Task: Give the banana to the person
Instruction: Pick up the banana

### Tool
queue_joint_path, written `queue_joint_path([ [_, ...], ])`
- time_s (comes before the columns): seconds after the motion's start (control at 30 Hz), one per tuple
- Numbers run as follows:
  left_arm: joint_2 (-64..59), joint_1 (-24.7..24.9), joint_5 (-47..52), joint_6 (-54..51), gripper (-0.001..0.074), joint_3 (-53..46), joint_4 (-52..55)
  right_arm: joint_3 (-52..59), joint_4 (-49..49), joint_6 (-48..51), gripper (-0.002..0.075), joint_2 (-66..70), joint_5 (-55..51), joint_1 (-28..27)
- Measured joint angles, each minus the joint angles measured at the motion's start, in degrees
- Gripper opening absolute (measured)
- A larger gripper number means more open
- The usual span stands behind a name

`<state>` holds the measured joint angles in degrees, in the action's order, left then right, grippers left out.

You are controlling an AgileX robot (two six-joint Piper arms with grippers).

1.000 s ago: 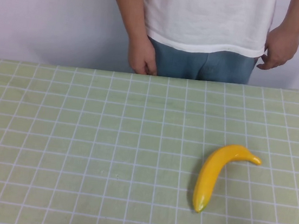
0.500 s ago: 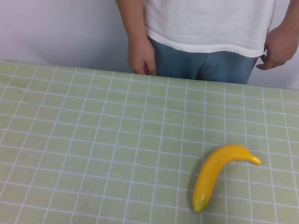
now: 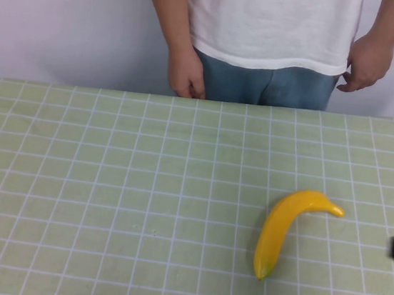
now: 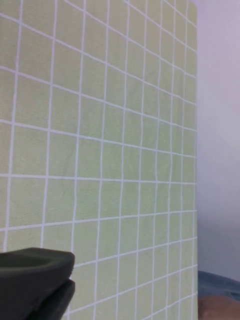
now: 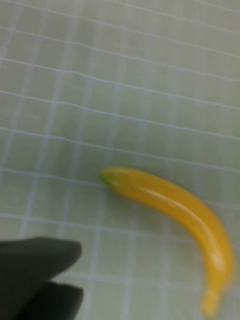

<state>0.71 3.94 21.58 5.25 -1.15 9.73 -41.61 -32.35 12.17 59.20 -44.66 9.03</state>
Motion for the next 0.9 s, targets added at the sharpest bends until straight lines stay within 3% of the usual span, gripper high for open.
queue_joint_path([
  [0.17, 0.0, 0.0, 0.0, 0.0, -0.0004, 0.0, 0.0, -6.0, 6.3, -8.9, 0.0423, 11.5, 0.1, 8.9],
  [0.27, 0.0, 0.0, 0.0, 0.0, -0.0004, 0.0, 0.0, -10.1, 8.2, -14.1, 0.0516, 17.8, 1.5, 13.1],
  [0.4, 0.0, 0.0, 0.0, 0.0, -0.0004, 0.0, 0.0, -14.4, 11.7, -20.9, 0.0522, 25.2, 6.1, 15.0],
  [0.9, 0.0, 0.0, 0.0, 0.0, -0.0004, 0.0, 0.0, -27.7, 8.6, -20.8, 0.0514, 49.2, 9.1, 15.1],
])
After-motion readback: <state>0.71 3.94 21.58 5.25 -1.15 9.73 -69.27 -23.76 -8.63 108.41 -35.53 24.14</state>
